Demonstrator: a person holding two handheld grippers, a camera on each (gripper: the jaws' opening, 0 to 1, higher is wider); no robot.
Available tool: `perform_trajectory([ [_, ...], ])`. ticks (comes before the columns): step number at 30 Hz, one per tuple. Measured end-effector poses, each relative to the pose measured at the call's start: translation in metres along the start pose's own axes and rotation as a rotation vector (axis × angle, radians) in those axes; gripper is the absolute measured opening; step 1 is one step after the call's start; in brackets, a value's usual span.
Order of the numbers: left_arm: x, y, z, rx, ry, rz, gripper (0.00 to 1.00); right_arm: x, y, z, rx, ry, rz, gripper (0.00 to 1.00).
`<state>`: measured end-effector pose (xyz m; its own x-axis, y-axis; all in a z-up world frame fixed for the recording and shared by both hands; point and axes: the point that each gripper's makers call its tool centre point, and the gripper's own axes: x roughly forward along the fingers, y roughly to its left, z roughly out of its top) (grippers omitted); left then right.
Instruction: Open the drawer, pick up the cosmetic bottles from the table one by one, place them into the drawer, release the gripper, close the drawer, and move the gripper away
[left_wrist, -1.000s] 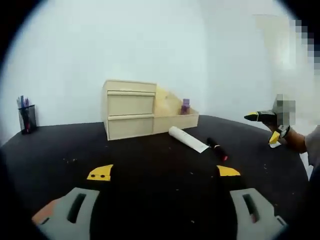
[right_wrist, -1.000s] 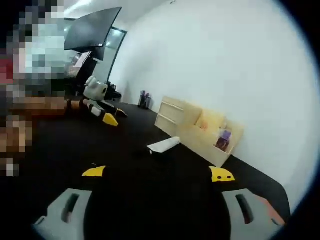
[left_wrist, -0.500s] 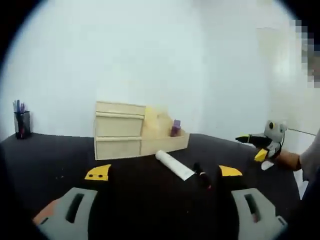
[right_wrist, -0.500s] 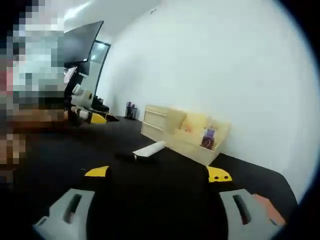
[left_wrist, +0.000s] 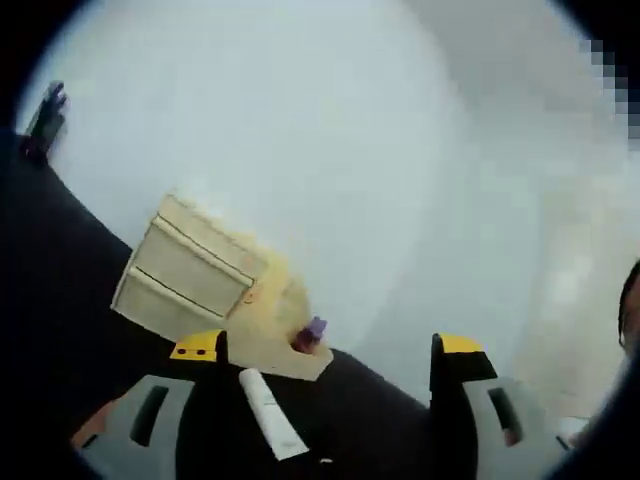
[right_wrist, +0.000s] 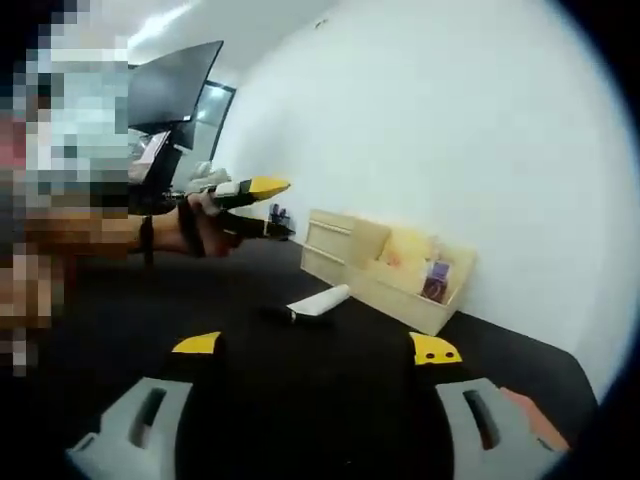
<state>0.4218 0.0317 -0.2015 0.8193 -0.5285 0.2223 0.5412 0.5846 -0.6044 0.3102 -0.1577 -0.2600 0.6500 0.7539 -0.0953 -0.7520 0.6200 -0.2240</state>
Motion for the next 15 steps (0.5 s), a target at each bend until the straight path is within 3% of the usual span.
perform_trajectory([
  [2, 0.007, 0.007, 0.009, -0.14, -0.085, 0.001, 0.74, 0.0, 0.0, -0.001, 0.0, 0.006, 0.001, 0.66],
  [5, 0.009, 0.012, 0.03, -0.384, -0.263, -0.054, 0.73, 0.0, 0.0, -0.001, 0.007, 0.008, 0.002, 0.66],
  [6, 0.009, 0.016, 0.031, -0.435, -0.287, -0.052, 0.74, 0.0, -0.001, -0.001, 0.007, 0.009, 0.001, 0.66],
  [7, 0.011, 0.021, 0.03, -0.461, -0.297, -0.038, 0.74, 0.0, -0.002, 0.0, 0.007, 0.008, -0.001, 0.66],
  [9, 0.011, 0.032, 0.027, -0.423, -0.322, 0.027, 0.71, -0.001, -0.004, 0.002, 0.015, -0.002, -0.001, 0.65],
  [11, 0.012, 0.042, 0.025, -0.444, -0.338, 0.067, 0.65, -0.002, -0.005, 0.004, 0.02, -0.007, 0.0, 0.65],
  [15, 0.013, 0.062, 0.032, -0.502, -0.431, 0.115, 0.58, -0.003, -0.006, 0.006, 0.025, -0.013, 0.005, 0.64],
])
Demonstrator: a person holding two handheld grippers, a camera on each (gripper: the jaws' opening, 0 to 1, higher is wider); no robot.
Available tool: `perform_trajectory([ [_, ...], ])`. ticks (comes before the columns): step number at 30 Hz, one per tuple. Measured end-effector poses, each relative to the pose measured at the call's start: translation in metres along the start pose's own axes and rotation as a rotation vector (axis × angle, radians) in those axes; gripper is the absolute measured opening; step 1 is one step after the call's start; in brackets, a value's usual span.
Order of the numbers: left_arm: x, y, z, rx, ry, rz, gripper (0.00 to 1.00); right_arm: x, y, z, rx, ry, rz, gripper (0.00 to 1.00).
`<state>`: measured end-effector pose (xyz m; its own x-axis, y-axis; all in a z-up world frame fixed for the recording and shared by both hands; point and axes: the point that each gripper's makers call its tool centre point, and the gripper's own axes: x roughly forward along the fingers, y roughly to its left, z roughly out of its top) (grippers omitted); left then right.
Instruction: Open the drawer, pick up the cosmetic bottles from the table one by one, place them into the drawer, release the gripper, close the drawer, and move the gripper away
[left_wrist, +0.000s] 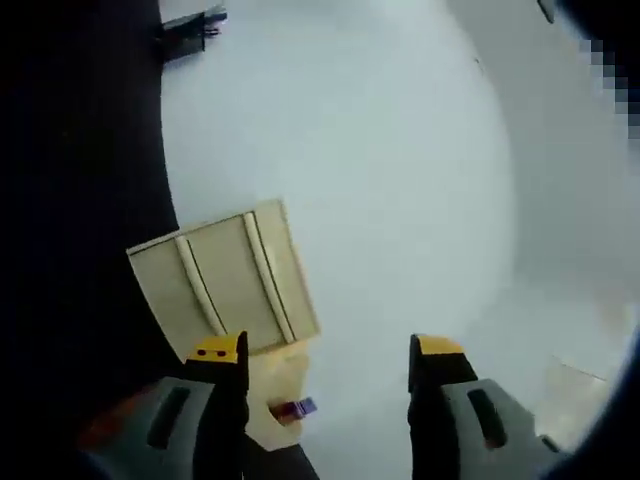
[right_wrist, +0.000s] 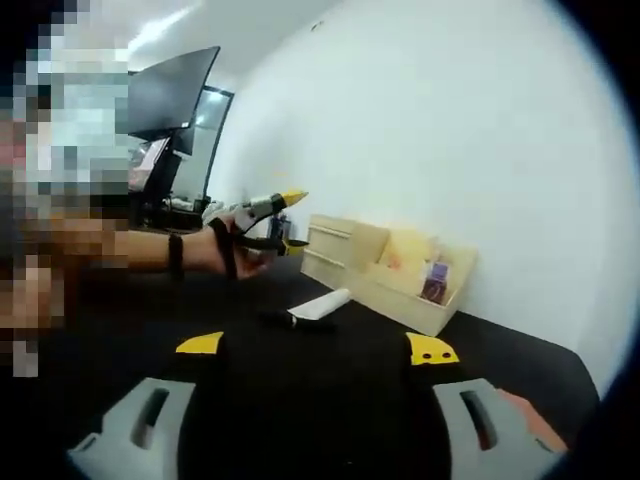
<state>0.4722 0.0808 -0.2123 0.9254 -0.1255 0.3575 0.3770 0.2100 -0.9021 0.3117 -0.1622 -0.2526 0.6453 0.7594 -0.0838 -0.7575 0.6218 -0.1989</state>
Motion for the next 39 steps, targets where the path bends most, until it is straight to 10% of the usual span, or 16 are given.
perform_trajectory([
  [9, 0.012, 0.052, 0.015, -0.187, -0.132, 0.142, 0.42, 0.002, 0.001, 0.0, 0.006, 0.001, 0.014, 0.63],
  [18, 0.043, 0.088, 0.042, -0.187, -0.176, 0.217, 0.36, 0.002, 0.003, 0.0, 0.008, 0.001, 0.021, 0.62],
  [39, 0.029, 0.082, 0.02, -0.181, -0.221, 0.228, 0.28, 0.0, 0.004, -0.003, 0.014, 0.006, 0.026, 0.61],
])
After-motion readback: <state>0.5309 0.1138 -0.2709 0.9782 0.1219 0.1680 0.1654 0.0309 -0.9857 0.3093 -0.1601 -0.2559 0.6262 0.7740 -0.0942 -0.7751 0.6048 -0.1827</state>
